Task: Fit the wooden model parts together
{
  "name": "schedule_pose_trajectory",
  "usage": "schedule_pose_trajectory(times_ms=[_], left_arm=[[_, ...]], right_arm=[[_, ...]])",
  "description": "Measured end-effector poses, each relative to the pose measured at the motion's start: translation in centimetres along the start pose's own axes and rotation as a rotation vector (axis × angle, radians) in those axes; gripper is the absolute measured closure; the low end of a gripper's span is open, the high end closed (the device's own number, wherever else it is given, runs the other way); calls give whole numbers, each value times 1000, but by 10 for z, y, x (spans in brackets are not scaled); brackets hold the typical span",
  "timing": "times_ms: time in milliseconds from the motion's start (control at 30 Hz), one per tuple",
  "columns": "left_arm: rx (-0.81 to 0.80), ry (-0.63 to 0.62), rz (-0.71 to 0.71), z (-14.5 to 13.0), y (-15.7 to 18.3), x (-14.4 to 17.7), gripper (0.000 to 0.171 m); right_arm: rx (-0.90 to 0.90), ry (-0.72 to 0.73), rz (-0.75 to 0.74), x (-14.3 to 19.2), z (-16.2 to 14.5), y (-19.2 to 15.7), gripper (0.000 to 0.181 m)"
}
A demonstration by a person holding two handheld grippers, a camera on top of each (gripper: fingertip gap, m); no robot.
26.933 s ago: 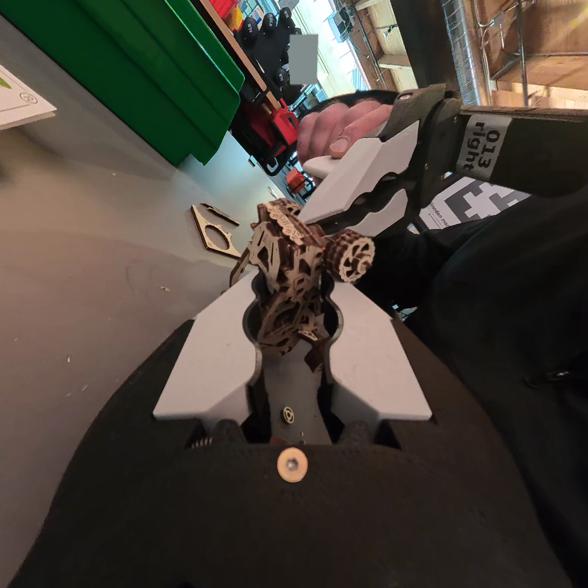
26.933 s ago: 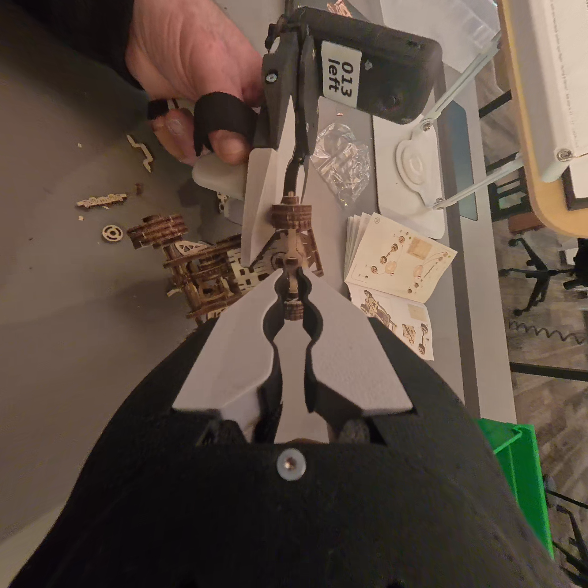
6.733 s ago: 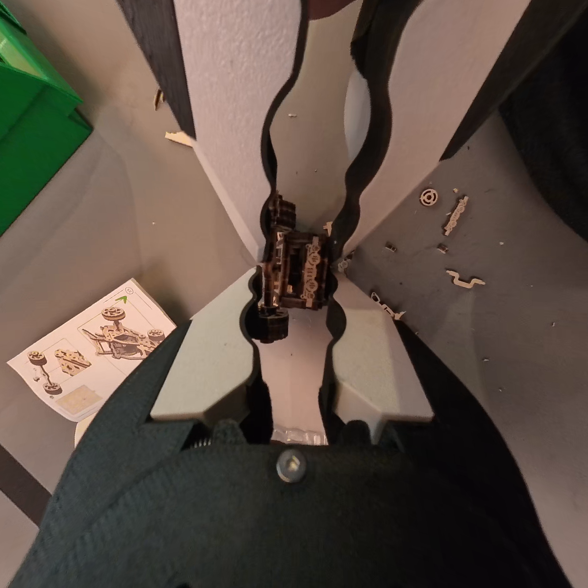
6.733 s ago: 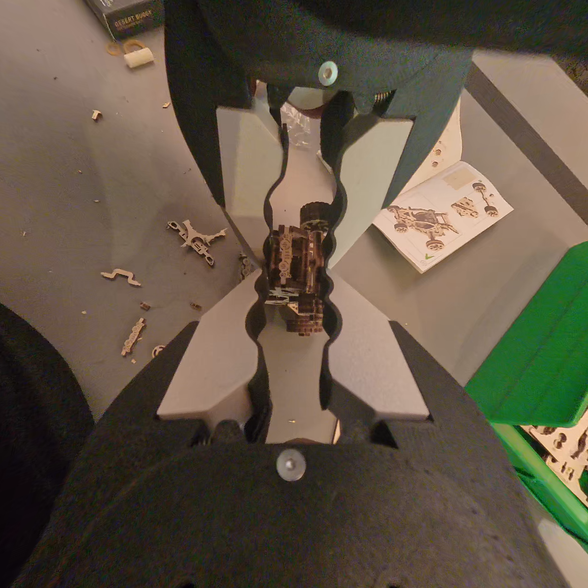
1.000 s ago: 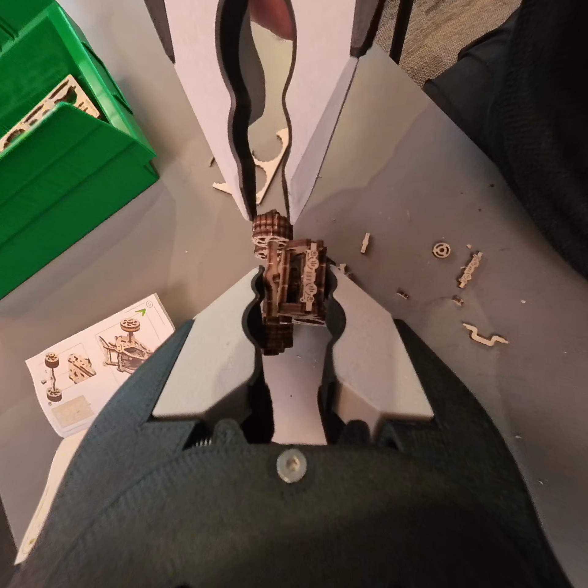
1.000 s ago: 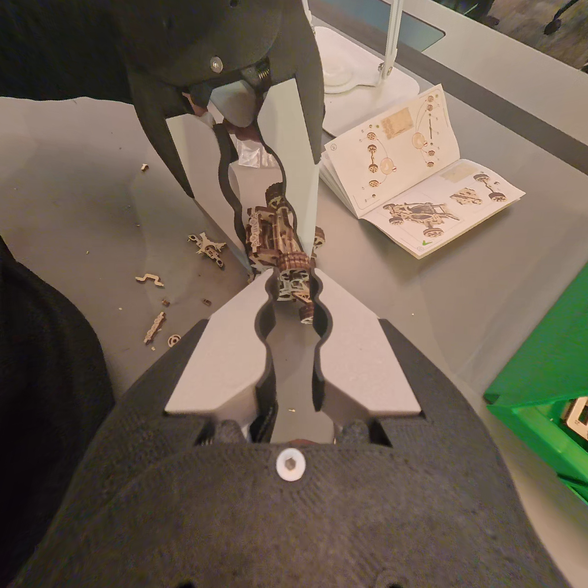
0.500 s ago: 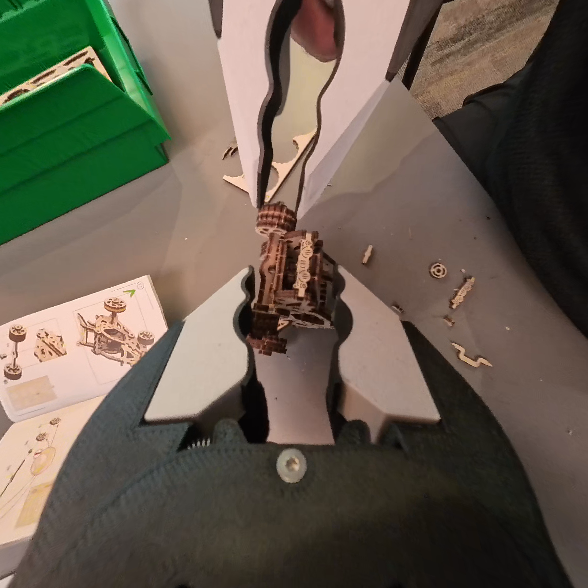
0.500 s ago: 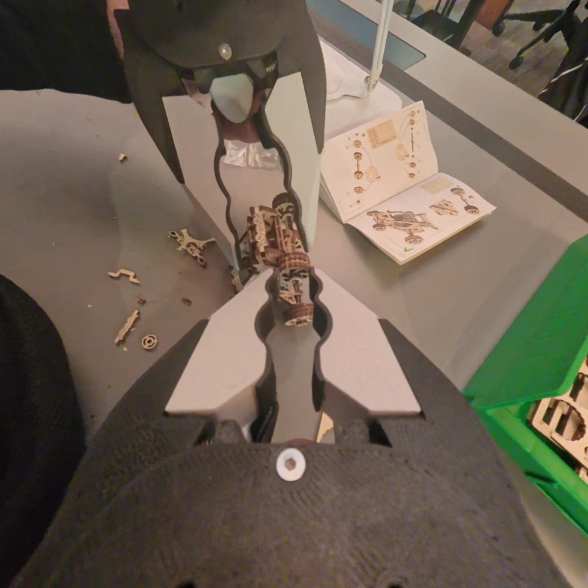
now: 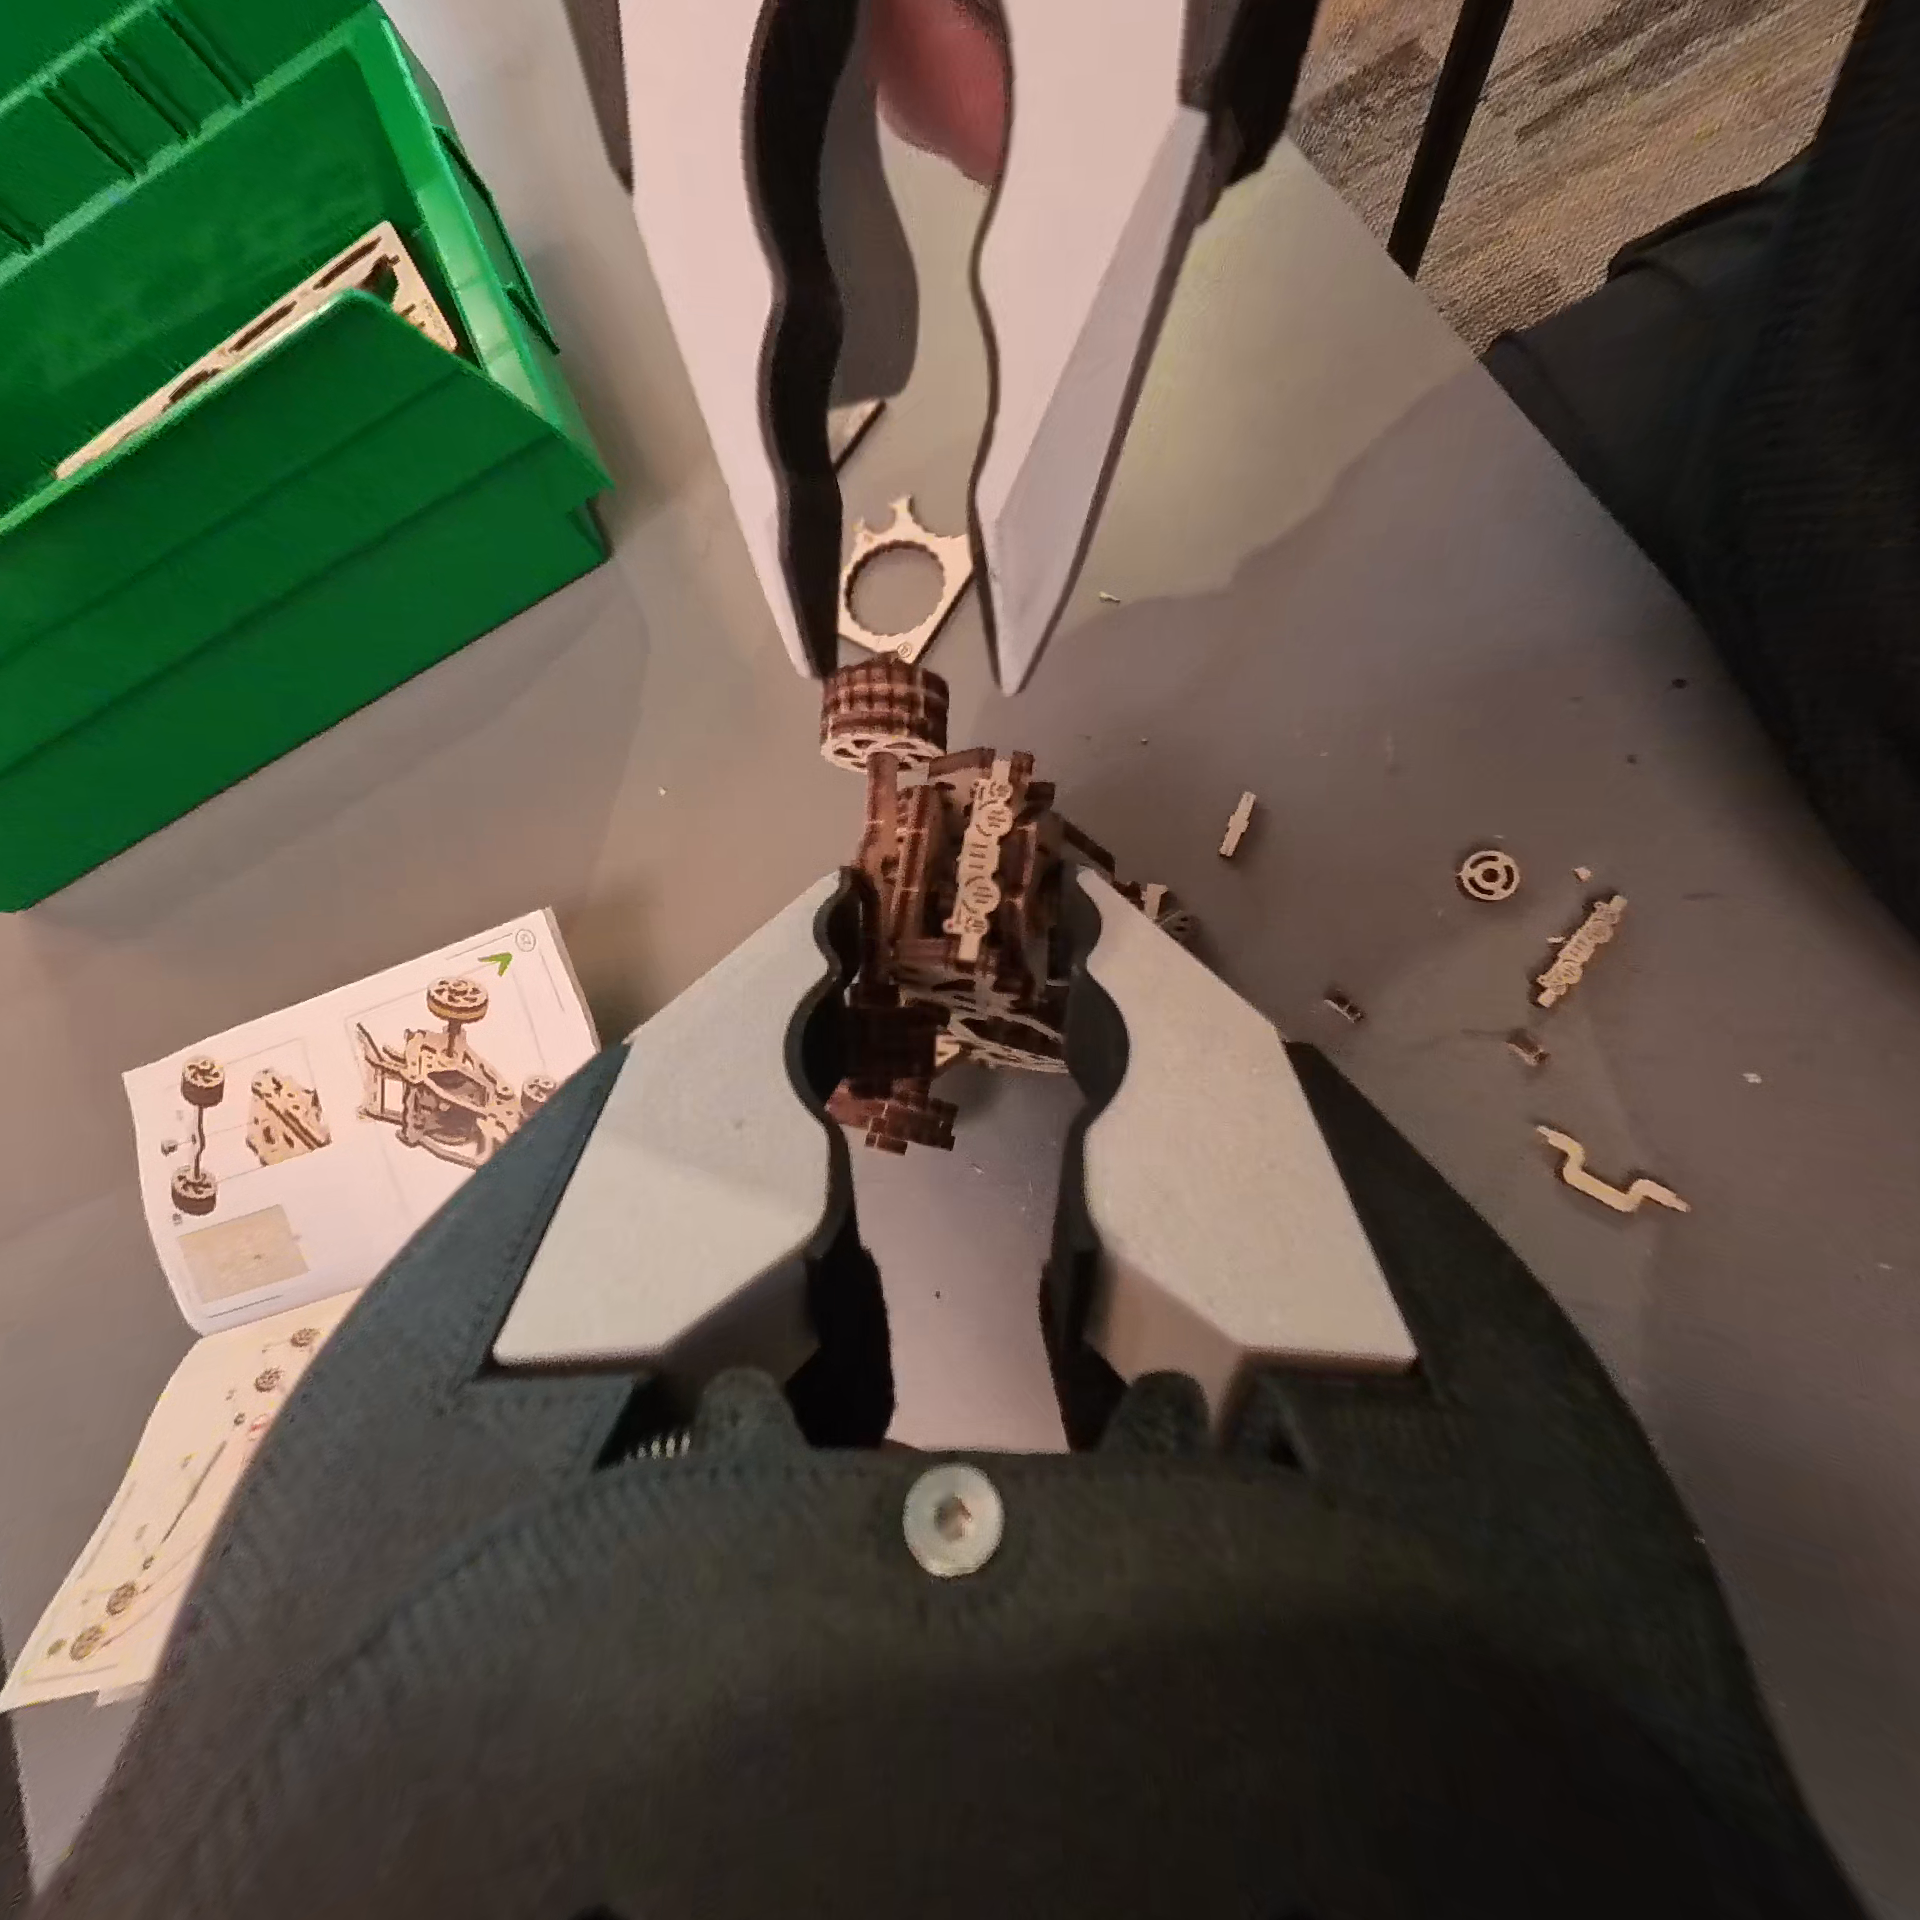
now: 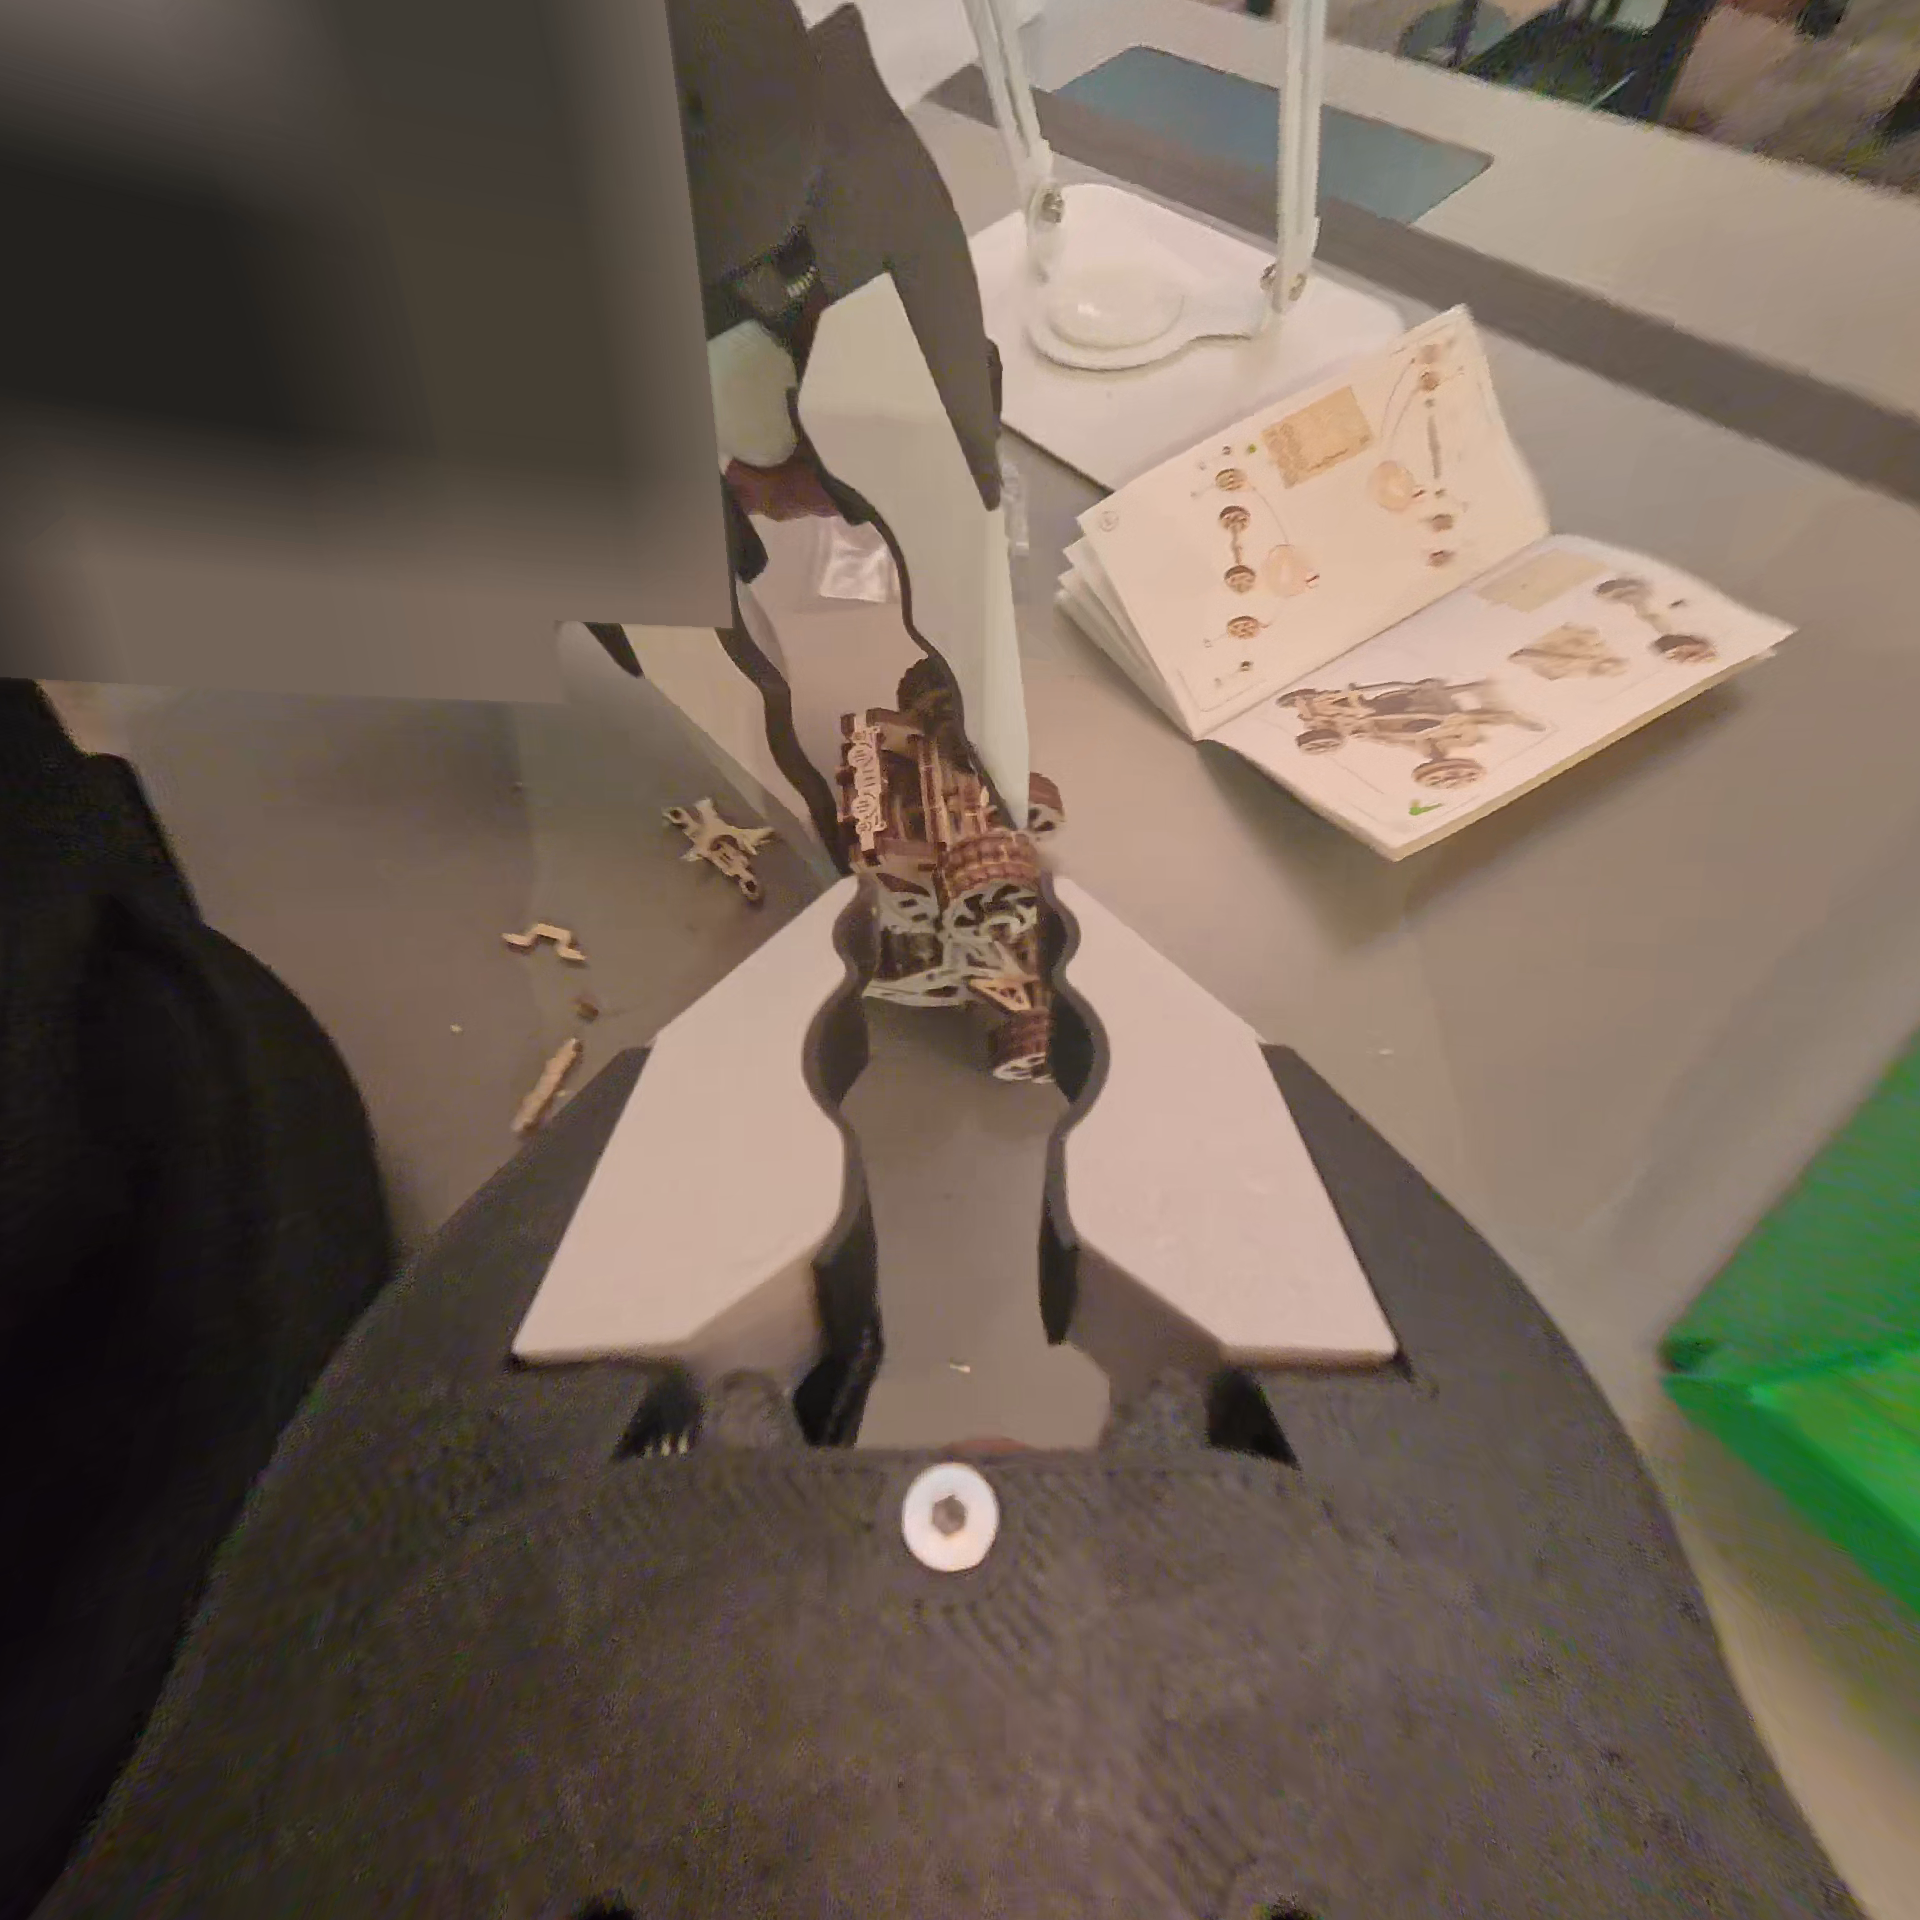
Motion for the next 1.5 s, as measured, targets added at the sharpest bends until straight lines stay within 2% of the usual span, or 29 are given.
schedule_pose_trajectory(times_ms=[200,400,567,700,800,867,933,1033,1167,1433,1500], left_arm=[[-47,-7,38,2,3,1,137],[-48,-9,51,1,4,2,136],[-43,1,56,1,4,1,136],[-45,-9,67,1,3,1,136],[-56,-21,78,1,3,2,136],[-57,-13,79,3,3,2,136],[-56,-10,82,4,3,0,136],[-47,-7,85,4,3,-1,136],[-25,-9,90,4,2,-1,135],[109,-29,115,6,-4,5,113],[112,-34,124,11,-3,7,122]], right_arm=[[-210,60,180,1,-5,17,160],[-259,77,260,-4,-7,28,167],[-225,96,266,-2,-8,30,171],[-279,118,335,-5,-9,33,157],[-280,112,339,-7,-9,37,162],[-293,106,317,-9,-10,41,147],[-288,100,323,-12,-10,41,144],[-272,101,377,-15,-8,38,162],[-266,106,380,-16,-8,39,163],[-209,143,344,-13,-7,37,163],[-207,158,348,-12,-9,37,163]])
Point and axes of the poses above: each gripper's, where its closed fingertips meet, x back along the fingers, z out of its top, y = z × x across the jaws, the point moved 8 cm from there along x, back along the fingers, and after that the axes turned 6 degrees about z, right-handed, at the moved point
